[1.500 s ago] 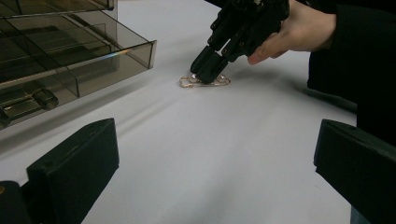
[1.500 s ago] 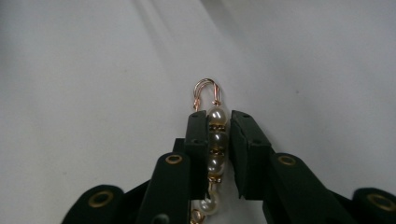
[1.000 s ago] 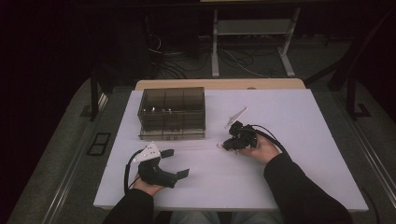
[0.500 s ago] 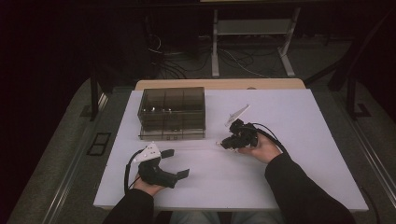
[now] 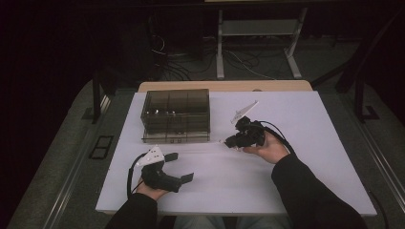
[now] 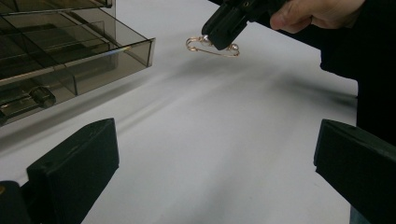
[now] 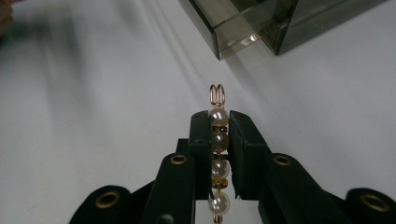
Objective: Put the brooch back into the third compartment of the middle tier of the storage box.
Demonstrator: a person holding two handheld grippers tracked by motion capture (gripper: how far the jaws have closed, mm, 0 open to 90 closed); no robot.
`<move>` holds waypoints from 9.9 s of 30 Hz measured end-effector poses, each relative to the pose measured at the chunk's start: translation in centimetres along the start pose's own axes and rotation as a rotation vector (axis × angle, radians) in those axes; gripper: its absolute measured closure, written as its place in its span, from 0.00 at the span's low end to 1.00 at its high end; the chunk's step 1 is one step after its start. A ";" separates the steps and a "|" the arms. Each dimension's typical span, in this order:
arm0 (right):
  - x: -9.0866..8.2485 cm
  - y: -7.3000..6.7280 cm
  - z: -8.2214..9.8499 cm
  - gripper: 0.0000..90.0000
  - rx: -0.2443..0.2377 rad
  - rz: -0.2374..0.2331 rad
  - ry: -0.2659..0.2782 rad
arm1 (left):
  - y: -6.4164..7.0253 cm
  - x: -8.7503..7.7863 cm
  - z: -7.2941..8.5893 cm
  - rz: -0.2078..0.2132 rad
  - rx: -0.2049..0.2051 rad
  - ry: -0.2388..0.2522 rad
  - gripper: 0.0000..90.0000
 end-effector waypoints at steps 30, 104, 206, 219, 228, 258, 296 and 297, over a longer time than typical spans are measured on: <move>-0.6 -0.9 -3.9 0.88 -0.050 -0.001 0.042 | 0.0 -0.1 0.0 -0.001 0.001 0.005 0.00; 6.2 -0.3 -9.8 0.88 -0.081 -0.018 0.051 | -0.1 -0.3 -0.2 0.004 -0.004 0.021 0.00; 2.3 -1.5 -6.6 0.00 0.046 0.009 0.156 | -0.1 0.0 0.0 0.008 -0.006 0.008 0.00; -0.1 -1.3 -4.3 0.00 0.058 0.024 0.165 | -0.1 0.0 0.0 0.007 -0.008 0.009 0.00; -1.6 -1.3 -2.6 0.00 0.070 0.034 0.173 | -0.1 0.1 0.0 0.006 -0.008 0.010 0.00; -7.3 -1.3 3.5 0.00 0.144 0.107 0.238 | -0.1 0.0 0.0 0.004 -0.006 0.004 0.00; -11.9 -2.3 14.8 0.00 0.288 0.239 0.325 | -0.6 -0.4 0.1 -0.015 -0.019 0.001 0.00; -11.9 -2.3 14.9 0.00 0.288 0.240 0.330 | -0.6 -0.4 0.1 -0.015 -0.019 0.001 0.00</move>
Point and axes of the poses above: each handheld gripper's, and its own axes: x roughly forward along the jaws, z roughly out of its underside, y roughly to its right, the point moved 1 cm from there along x, roughly forward along the jaws, and after that the axes turned 10 degrees about y, right-handed, at the moved point
